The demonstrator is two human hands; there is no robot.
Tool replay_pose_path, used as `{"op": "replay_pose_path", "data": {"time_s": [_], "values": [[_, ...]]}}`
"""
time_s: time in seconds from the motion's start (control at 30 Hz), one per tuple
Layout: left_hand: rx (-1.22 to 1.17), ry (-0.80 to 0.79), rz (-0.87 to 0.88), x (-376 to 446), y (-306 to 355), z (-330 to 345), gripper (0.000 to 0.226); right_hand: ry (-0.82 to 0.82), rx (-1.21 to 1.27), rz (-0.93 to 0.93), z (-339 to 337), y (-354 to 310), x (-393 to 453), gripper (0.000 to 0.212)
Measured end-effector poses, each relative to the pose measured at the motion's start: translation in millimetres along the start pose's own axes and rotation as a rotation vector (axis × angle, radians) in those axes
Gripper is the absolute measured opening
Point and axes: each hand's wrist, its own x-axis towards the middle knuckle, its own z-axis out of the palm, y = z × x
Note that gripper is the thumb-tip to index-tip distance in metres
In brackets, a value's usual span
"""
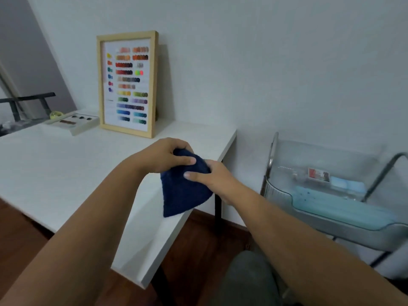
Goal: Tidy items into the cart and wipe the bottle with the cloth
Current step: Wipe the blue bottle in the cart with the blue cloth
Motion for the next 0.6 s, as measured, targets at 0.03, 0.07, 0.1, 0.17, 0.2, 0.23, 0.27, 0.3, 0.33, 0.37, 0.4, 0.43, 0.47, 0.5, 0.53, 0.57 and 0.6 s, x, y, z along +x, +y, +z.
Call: {"op": "replay_pose_path", "data": {"time_s": [0.03,0.07,0.1,0.17,0.2,0.23,0.27,0.3,0.33,0.37,0.4,0.43,0.47,0.5,0.53,0.57,0.6], "values": [[-0.043,0.014,0.043,5.5,10.6,4.9,0.004,0.026,0.026,-0.01,-7.3,-2.0,-6.0,0.039],[-0.092,0.032,0.079,12.1,20.5,10.1,0.008,0.077,0.05,-0.017,-15.9,-3.2,-12.8,0.032],[-0.138,0.05,0.109,19.6,29.7,15.9,0.012,0.136,0.065,-0.025,-25.8,-4.3,-20.4,0.029],[-0.22,0.074,0.15,35.8,48.0,29.2,0.021,0.227,0.087,-0.051,-47.8,-6.9,-37.5,0.027],[-0.271,0.069,0.166,44.1,57.8,36.6,0.023,0.26,0.097,-0.067,-59.7,-8.4,-46.2,0.025],[-0.331,0.055,0.183,52.4,68.4,44.6,0.024,0.297,0.108,-0.088,-71.9,-10.6,-55.4,0.023],[-0.392,0.043,0.199,60.7,79.7,53.6,0.025,0.338,0.122,-0.11,-84.1,-13.4,-64.5,0.02],[-0.443,0.041,0.209,69.0,91.4,63.6,0.025,0.383,0.139,-0.129,-96.5,-15.5,-72.8,0.017],[-0.476,0.056,0.215,77.1,103.6,74.5,0.026,0.434,0.15,-0.141,-108.6,-17.4,-80.5,0.015],[-0.484,0.093,0.219,85.1,116.1,86.3,0.027,0.487,0.148,-0.149,-120.4,-19.5,-88.1,0.014],[-0.473,0.149,0.227,92.8,128.1,98.8,0.027,0.538,0.135,-0.156,-132.2,-21.2,-95.5,0.013],[-0.454,0.217,0.239,99.6,139.0,111.2,0.026,0.585,0.118,-0.165,-144.7,-22.0,-102.6,0.012],[-0.438,0.281,0.253,105.5,148.3,123.2,0.024,0.633,0.1,-0.17,-157.7,-22.2,-109.9,0.013],[-0.423,0.327,0.265,110.4,155.7,134.2,0.022,0.682,0.088,-0.166,-171.3,-22.5,-117.4,0.013],[-0.399,0.344,0.274,115.1,160.6,144.9,0.02,0.73,0.082,-0.156,-185.1,-22.9,-125.2,0.013],[-0.353,0.33,0.282,119.5,163.6,155.5,0.017,0.775,0.077,-0.143,-199.9,-22.5,-132.9,0.014],[-0.274,0.291,0.286,124.6,164.7,166.0,0.015,0.814,0.067,-0.128,-214.7,-21.6,-139.9,0.014]]}}
